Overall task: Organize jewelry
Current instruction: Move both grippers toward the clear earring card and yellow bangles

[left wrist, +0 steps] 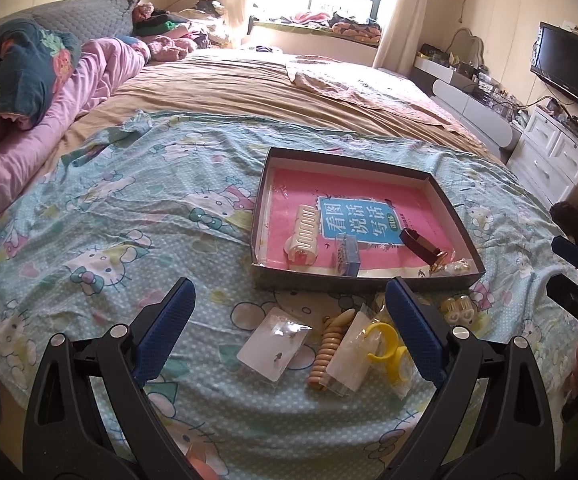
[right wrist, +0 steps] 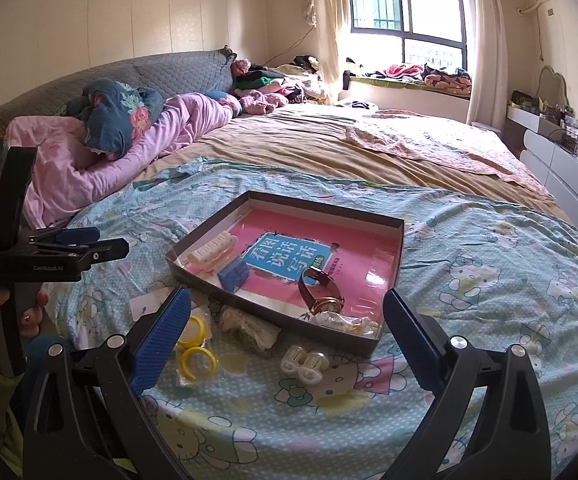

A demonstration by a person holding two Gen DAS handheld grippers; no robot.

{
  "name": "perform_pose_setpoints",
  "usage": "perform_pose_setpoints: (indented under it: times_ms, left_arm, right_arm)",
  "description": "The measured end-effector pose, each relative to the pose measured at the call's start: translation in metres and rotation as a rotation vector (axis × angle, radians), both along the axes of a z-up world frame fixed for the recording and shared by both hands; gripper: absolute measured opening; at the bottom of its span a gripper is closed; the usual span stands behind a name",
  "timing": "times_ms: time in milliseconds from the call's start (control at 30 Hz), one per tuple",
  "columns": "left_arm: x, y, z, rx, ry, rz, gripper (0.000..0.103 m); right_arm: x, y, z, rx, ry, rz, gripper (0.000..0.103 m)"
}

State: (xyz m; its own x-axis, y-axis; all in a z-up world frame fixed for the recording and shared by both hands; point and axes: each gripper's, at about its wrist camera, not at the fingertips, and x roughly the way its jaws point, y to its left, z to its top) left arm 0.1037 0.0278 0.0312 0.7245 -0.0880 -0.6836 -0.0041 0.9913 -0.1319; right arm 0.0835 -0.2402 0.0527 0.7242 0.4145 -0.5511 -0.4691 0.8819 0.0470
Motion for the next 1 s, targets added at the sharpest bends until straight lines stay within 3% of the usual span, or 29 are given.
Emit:
perform_pose_setpoints:
  times_ms: [1000]
  left_arm:
    - [-0.01,0.029,-0.044,0.077,0.102,0.057,0.089]
  right_arm:
    - [-0.012,0.054,-0.039,-0.029,0.117,0.146,0.096]
